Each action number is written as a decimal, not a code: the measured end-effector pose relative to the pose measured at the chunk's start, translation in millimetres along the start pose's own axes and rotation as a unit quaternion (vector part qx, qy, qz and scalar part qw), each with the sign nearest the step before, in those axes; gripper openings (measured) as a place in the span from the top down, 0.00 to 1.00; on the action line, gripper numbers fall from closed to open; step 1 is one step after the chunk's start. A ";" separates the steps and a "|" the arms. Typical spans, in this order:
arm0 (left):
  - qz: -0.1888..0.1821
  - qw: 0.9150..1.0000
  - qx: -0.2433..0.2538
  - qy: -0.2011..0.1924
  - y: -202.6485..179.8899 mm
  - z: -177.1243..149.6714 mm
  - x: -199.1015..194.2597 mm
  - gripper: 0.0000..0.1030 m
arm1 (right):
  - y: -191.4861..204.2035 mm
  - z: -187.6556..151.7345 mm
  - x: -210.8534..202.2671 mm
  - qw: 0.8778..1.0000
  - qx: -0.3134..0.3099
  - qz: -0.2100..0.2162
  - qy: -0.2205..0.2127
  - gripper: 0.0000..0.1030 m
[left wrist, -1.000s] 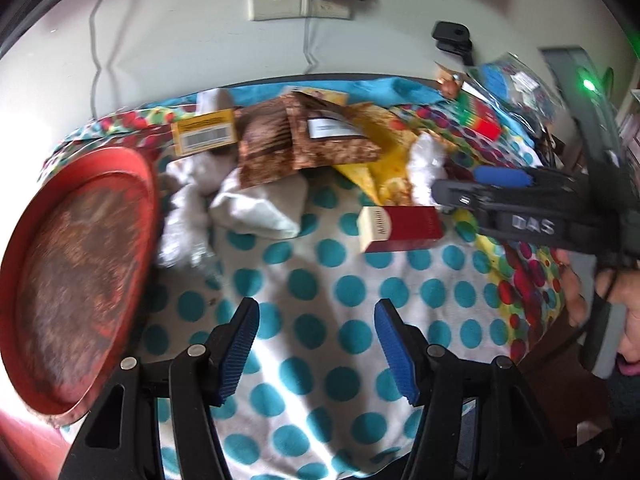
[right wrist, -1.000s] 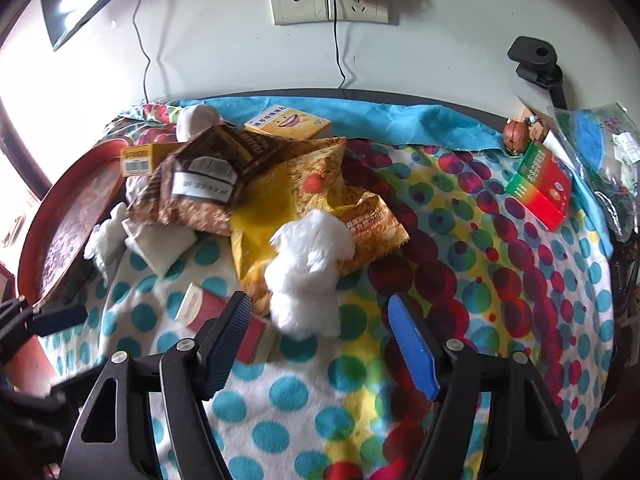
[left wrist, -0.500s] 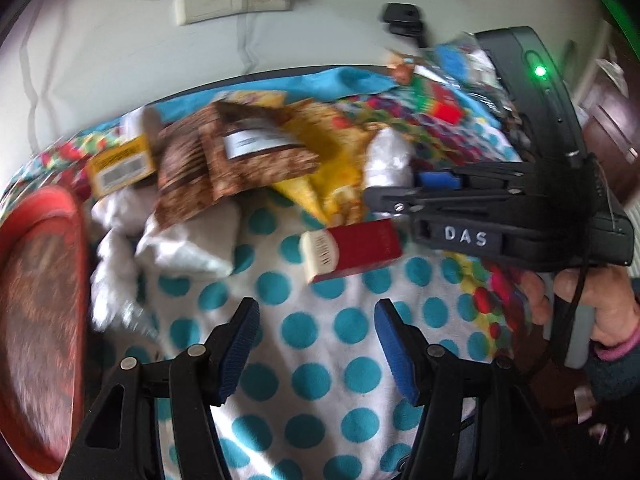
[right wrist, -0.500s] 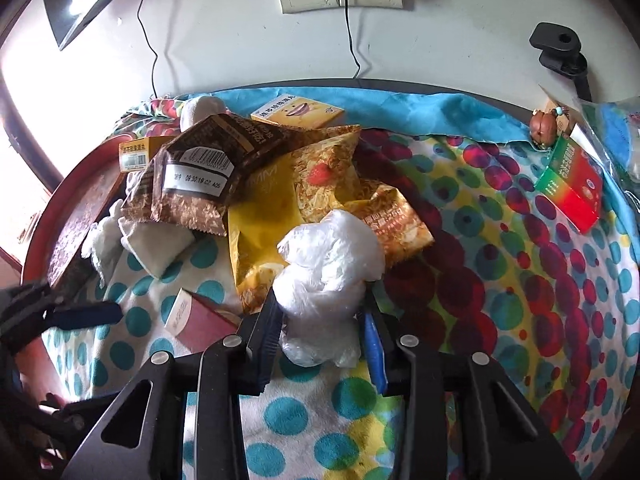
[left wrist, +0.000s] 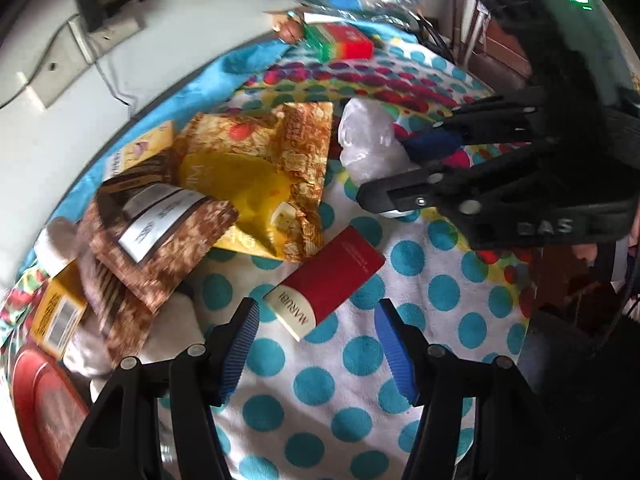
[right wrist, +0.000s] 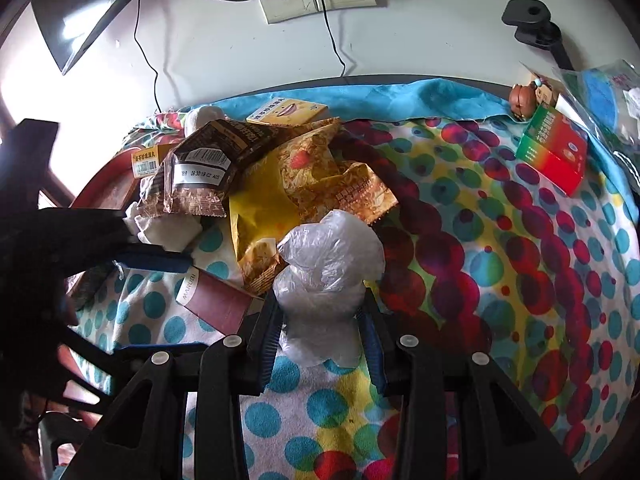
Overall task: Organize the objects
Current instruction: 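Grasp the red MARUBI box with the left gripper while the right grasps the white plastic bundle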
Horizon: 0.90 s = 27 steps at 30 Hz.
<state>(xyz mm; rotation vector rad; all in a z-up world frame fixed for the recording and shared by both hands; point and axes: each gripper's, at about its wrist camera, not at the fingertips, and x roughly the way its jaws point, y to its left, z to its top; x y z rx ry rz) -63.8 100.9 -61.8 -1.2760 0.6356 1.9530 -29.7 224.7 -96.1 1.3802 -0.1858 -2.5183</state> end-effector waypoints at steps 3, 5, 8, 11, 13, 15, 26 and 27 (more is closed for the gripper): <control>-0.013 1.000 0.009 0.014 1.6 4.8 8.5 0.40 | -3.0 -2.5 -1.3 1.000 0.006 0.003 -0.001 0.66; -0.010 1.000 0.015 0.022 1.0 7.8 14.4 0.40 | -5.5 -3.4 -0.7 1.000 0.010 0.004 0.001 0.66; 0.000 0.999 0.029 0.028 -1.9 11.2 20.1 0.40 | -9.7 -5.0 -0.2 1.000 0.022 0.011 0.001 0.65; 0.016 0.999 0.035 0.031 -3.2 14.2 24.1 0.40 | -12.4 -5.9 -0.9 1.000 0.027 0.014 0.001 0.65; 0.021 0.999 0.034 0.032 -3.3 14.7 25.5 0.40 | -13.5 -6.2 -2.6 0.999 0.030 0.016 -0.002 0.65; 0.021 0.999 0.031 0.029 -3.4 14.6 25.2 0.41 | -13.9 -6.2 -2.8 0.999 0.030 0.016 -0.002 0.65; -0.007 0.999 -0.023 0.022 -3.7 15.3 22.9 0.67 | -13.0 -6.6 -5.5 0.999 0.034 0.022 -0.010 0.65; -0.007 0.999 -0.028 0.018 -4.5 14.6 21.9 0.67 | -13.1 -6.4 -6.2 0.999 0.033 0.021 -0.011 0.65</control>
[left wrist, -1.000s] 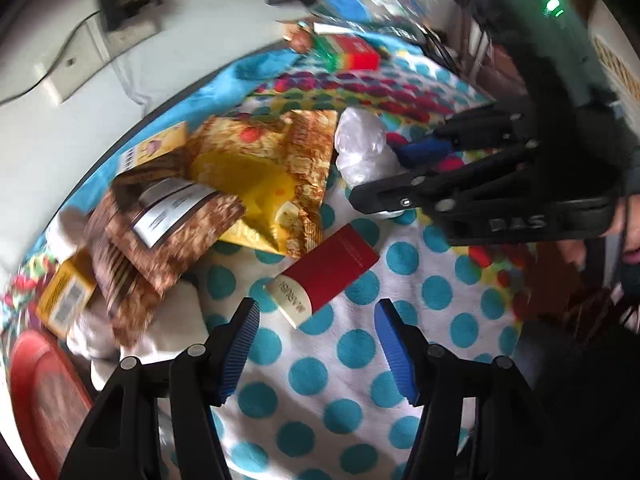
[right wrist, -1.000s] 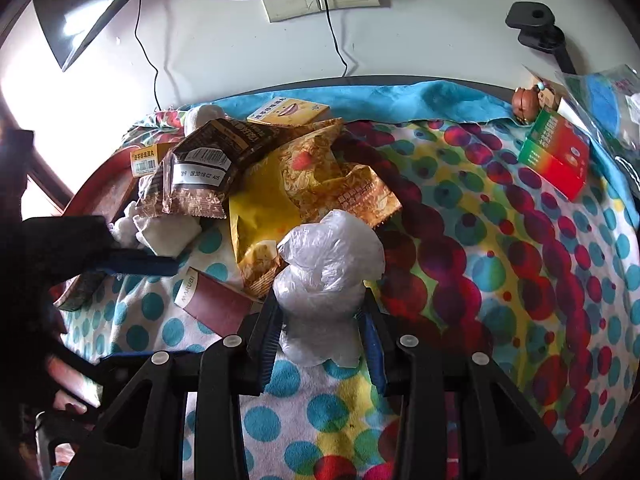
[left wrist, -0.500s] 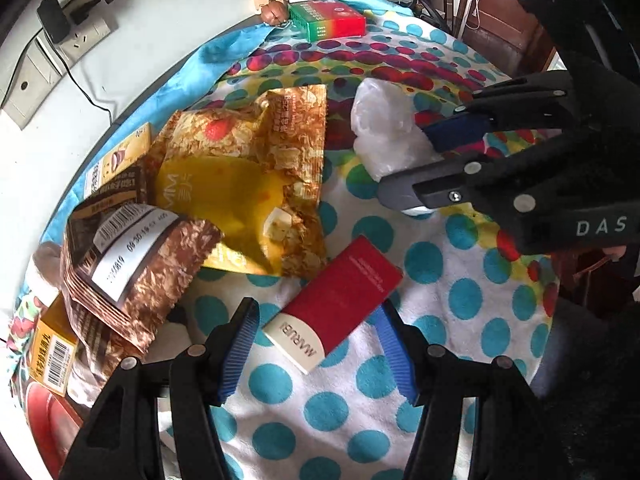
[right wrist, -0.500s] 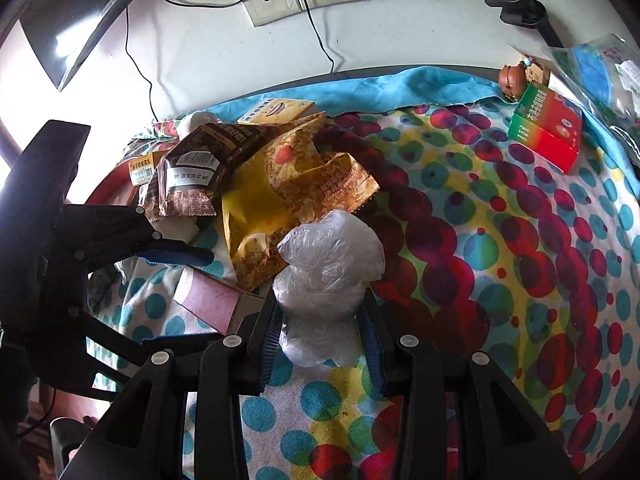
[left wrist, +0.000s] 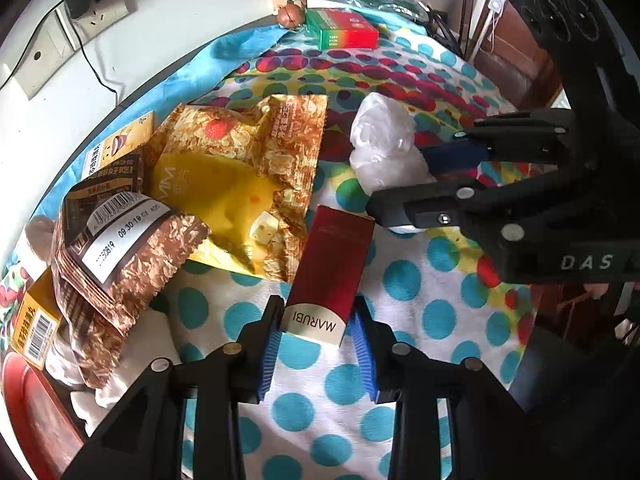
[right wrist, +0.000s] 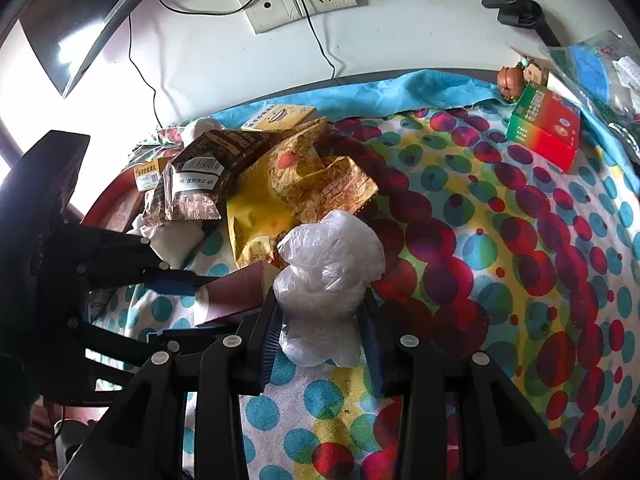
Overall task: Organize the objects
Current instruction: 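Grasp the red MARUBI box with the left gripper while the right grasps the white plastic bundle, then carry the red box into the red tray and open the left gripper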
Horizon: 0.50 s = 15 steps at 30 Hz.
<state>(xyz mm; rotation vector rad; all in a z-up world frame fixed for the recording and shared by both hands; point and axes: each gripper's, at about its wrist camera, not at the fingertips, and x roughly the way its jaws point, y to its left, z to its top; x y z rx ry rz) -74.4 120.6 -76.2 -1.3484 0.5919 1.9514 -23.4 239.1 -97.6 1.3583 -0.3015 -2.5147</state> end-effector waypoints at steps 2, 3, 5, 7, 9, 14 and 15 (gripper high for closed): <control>-0.002 1.000 -0.010 -0.002 -2.5 0.0 -1.3 0.68 | -0.2 0.9 -0.6 1.000 0.002 0.000 0.000 0.65; -0.002 1.000 -0.014 -0.004 -3.5 -1.7 -3.6 0.68 | 0.0 1.1 -1.1 1.000 0.003 -0.001 -0.001 0.65; 0.001 1.000 -0.021 -0.005 -6.6 12.2 -1.0 0.68 | 0.7 1.4 -3.2 1.000 0.002 -0.002 -0.003 0.65; 0.005 0.999 -0.036 -0.004 -7.8 14.6 -2.2 0.68 | 1.2 2.0 -4.8 1.000 0.002 -0.004 -0.004 0.65; 0.009 0.998 -0.056 -0.006 -6.9 14.1 -4.7 0.68 | 2.3 2.6 -6.3 1.000 0.002 -0.005 -0.005 0.65; 0.009 0.995 -0.101 -0.008 -4.8 -2.6 -16.1 0.68 | 9.2 2.2 -10.4 1.000 -0.004 -0.011 -0.005 0.65; 0.012 0.993 -0.114 -0.009 -3.9 -5.3 -17.8 0.68 | 11.0 2.3 -11.3 1.000 -0.006 -0.013 -0.004 0.65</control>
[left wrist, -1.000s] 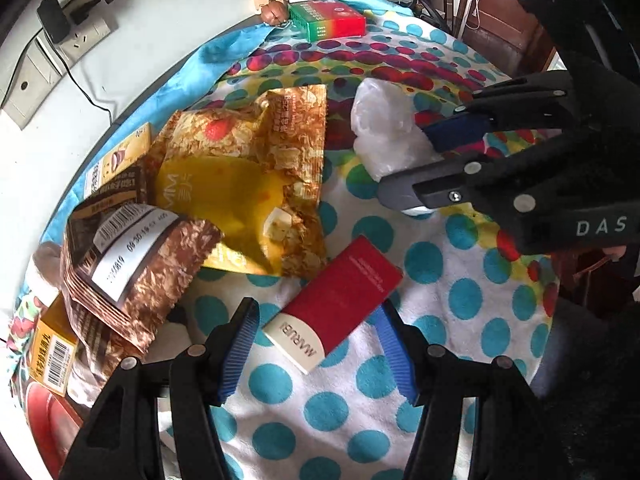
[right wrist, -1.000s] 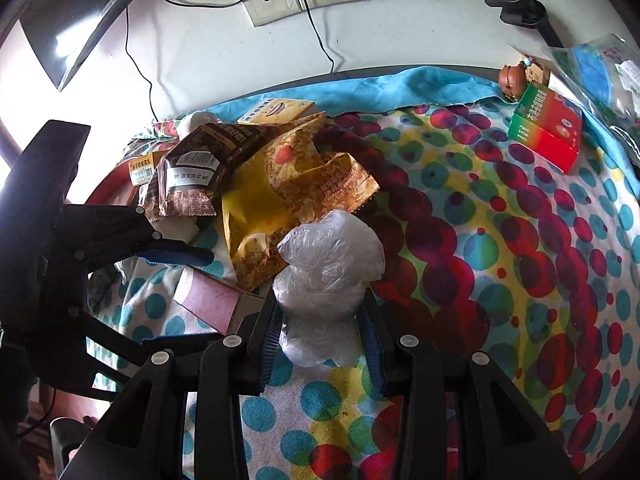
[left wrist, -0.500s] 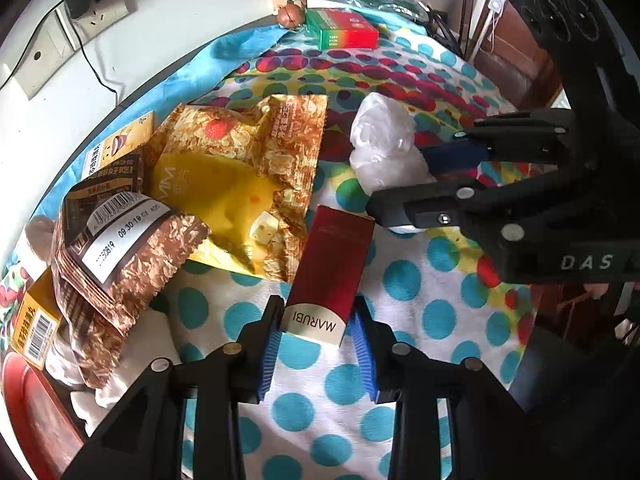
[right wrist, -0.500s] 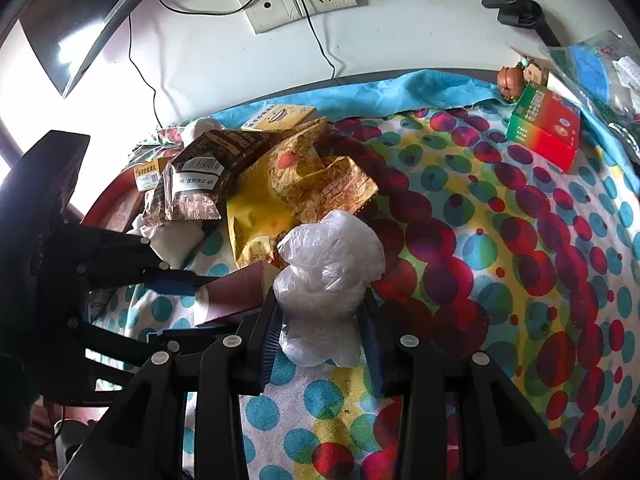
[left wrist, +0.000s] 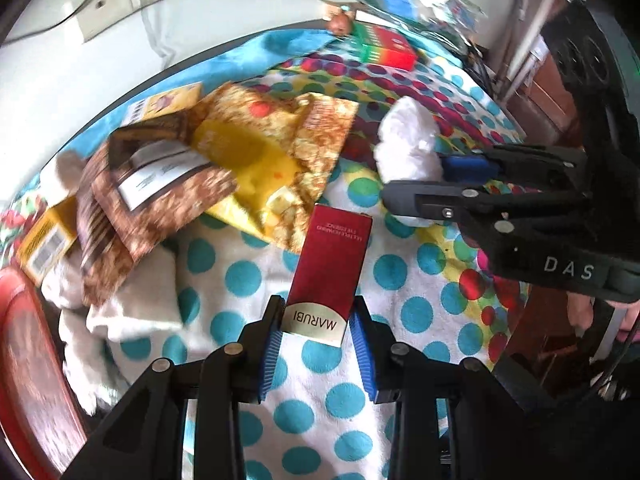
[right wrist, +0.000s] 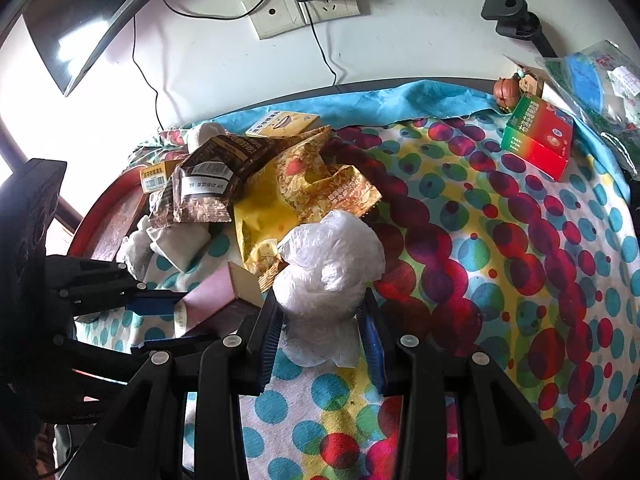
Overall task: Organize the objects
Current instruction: 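Carry the red box into the red tray and open the left gripper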
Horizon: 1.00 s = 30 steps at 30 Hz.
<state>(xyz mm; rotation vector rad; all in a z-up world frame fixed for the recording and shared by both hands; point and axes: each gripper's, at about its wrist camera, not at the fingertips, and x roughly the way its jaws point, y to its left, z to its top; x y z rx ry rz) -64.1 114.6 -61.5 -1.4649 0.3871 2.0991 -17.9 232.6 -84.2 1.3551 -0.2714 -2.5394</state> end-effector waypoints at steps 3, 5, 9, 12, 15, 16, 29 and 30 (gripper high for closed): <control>0.011 1.000 -0.022 -0.013 5.6 -12.8 -13.5 0.68 | 5.2 1.5 -2.4 1.000 -0.006 -0.004 0.000 0.65; 0.023 0.999 -0.043 -0.017 7.5 -14.4 -15.7 0.68 | 8.1 2.5 -4.0 1.000 -0.008 -0.007 -0.002 0.65; 0.046 0.995 -0.080 -0.032 14.3 -22.0 -28.1 0.68 | 15.3 3.4 -5.6 1.000 -0.012 -0.008 -0.002 0.65; 0.064 0.992 -0.100 -0.044 24.6 -33.8 -43.2 0.68 | 21.1 3.3 -6.6 1.000 -0.016 -0.011 -0.002 0.65; 0.086 0.986 -0.130 -0.057 36.5 -47.7 -59.1 0.67 | 26.3 3.9 -8.2 1.000 -0.020 -0.014 -0.002 0.65; 0.088 0.985 -0.136 -0.060 38.5 -50.3 -61.0 0.68 | 27.8 4.3 -8.6 1.000 -0.022 -0.014 -0.002 0.65; 0.123 0.958 -0.240 -0.101 103.0 -98.8 -111.8 0.67 | 26.1 1.6 -12.0 0.999 -0.020 -0.036 0.001 0.65; 0.129 0.953 -0.252 -0.105 112.0 -104.0 -115.4 0.67 | 25.1 0.8 -12.7 0.999 -0.019 -0.039 0.001 0.65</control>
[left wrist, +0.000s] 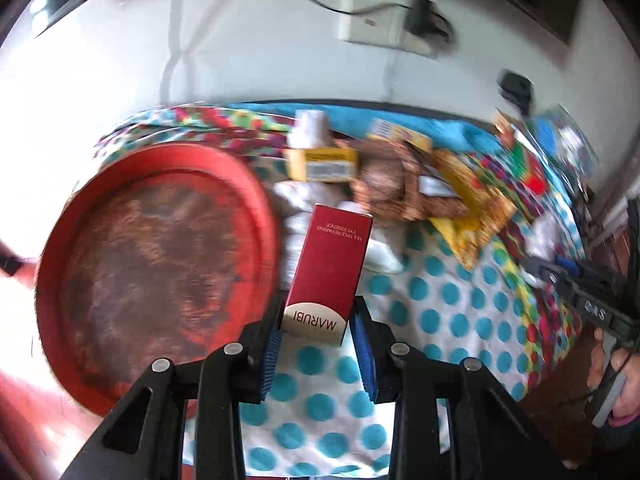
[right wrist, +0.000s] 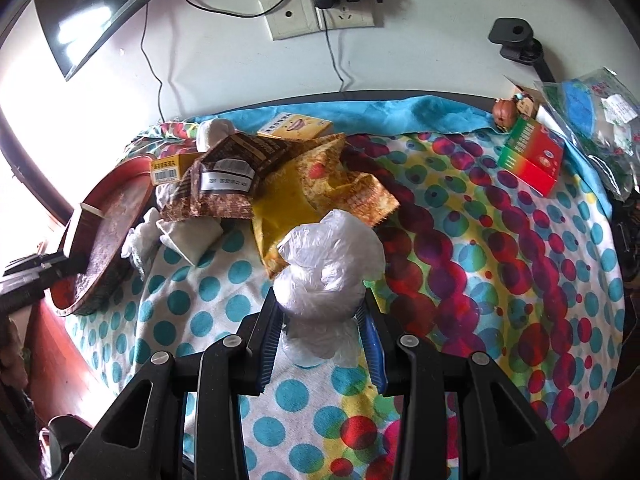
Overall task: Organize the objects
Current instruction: 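Carry the red box into the red tray and open the left gripper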
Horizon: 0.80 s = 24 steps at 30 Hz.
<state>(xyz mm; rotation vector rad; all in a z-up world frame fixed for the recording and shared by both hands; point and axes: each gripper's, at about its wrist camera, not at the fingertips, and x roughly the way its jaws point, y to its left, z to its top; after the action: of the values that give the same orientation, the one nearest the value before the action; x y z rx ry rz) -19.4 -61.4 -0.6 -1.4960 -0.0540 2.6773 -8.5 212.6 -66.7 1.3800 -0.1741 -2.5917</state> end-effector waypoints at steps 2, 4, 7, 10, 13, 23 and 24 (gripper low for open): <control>0.017 1.000 -0.020 -0.006 20.5 1.7 -1.3 0.67 | -2.2 -1.2 -0.7 1.000 0.003 -0.003 0.002 0.65; 0.027 0.998 -0.050 -0.007 43.6 2.8 0.5 0.67 | -3.4 -2.4 -2.1 1.000 0.006 -0.007 0.002 0.65; 0.045 0.993 -0.105 -0.003 86.7 2.7 6.4 0.67 | -4.0 -4.1 -3.3 1.000 0.009 -0.010 0.001 0.65; 0.060 0.988 -0.141 0.008 121.8 4.5 16.3 0.67 | -3.3 -4.8 -1.7 1.000 0.012 -0.013 0.005 0.65; 0.093 0.986 -0.140 0.016 142.0 10.7 26.4 0.67 | -1.5 -5.2 0.6 1.000 0.013 -0.015 0.008 0.65; 0.099 0.982 -0.161 0.029 199.3 49.6 66.3 0.67 | 3.3 -3.8 4.8 1.000 0.011 -0.019 0.014 0.65; 0.100 0.981 -0.161 0.032 202.6 53.1 69.9 0.67 | 3.3 -3.5 4.7 1.000 0.012 -0.021 0.014 0.65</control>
<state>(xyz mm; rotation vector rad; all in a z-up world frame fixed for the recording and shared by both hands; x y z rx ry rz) -110.7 -257.4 -45.7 -1.7604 -0.3704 2.8845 -7.8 208.2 -71.8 1.4413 -0.1740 -2.6102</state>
